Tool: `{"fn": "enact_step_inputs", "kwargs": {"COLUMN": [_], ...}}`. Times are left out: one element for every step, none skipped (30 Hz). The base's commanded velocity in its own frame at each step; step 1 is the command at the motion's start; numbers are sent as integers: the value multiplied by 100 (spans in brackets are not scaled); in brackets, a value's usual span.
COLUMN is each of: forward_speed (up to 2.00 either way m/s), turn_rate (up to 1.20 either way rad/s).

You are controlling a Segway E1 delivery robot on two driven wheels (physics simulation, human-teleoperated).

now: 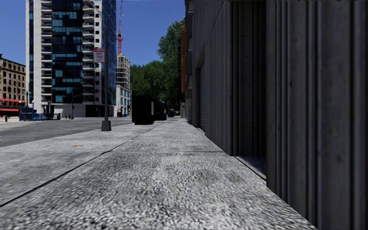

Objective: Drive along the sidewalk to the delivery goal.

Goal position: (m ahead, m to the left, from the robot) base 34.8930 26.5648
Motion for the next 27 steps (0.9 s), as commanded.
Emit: {"fn": "enact_step_inputs", "kwargs": {"forward_speed": [200,200,200,199,198,198,198,193,186,183,183,182,181,182,182,184,186,186,186,186,186,186,186,186,186,187,187], "turn_rate": [46,46,46,45,36,30,30,28,26,0,0,0,0,0,0,0,0,0,0,0,0,0,0,0,0,0,0]}}
